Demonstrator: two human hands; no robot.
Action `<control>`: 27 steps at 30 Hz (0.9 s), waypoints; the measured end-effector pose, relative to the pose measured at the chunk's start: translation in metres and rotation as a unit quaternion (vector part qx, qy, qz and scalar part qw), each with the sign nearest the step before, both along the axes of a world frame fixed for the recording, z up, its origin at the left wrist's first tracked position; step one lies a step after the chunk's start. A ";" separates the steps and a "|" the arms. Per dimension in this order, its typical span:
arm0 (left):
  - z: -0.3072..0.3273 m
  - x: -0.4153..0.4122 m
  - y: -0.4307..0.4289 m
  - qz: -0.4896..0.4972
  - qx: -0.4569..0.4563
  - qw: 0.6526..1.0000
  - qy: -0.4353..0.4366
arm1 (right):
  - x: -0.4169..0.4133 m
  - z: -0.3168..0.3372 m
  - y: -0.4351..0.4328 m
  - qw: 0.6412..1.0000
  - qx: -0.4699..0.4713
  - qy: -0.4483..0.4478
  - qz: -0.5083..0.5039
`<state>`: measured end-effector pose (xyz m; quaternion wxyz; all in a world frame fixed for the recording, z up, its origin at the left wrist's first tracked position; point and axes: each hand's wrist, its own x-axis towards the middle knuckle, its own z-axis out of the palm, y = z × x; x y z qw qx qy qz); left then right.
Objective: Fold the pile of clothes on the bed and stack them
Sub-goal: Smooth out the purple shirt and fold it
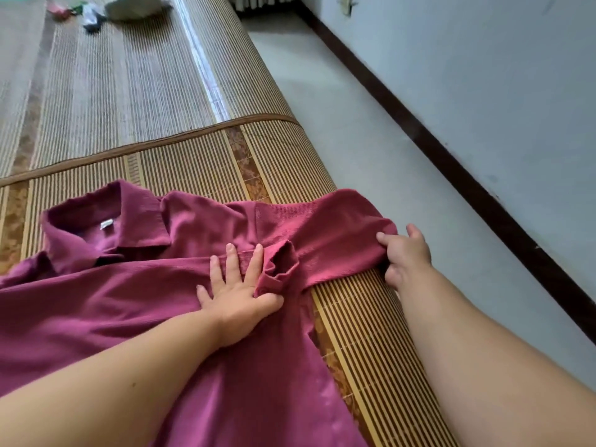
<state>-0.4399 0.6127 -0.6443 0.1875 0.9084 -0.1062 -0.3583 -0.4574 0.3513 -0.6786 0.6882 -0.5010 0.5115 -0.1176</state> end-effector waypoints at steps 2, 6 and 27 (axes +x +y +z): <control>0.025 -0.003 0.017 -0.012 -0.072 0.997 -0.016 | 0.000 0.005 0.002 1.000 0.013 -0.015 -0.012; 0.047 -0.025 0.038 -0.157 -0.043 0.986 -0.045 | 0.000 0.014 0.003 0.998 0.044 -0.040 -0.034; -0.021 -0.022 -0.005 -0.146 0.135 0.980 -0.013 | -0.002 0.067 -0.086 0.954 0.049 -0.048 -0.292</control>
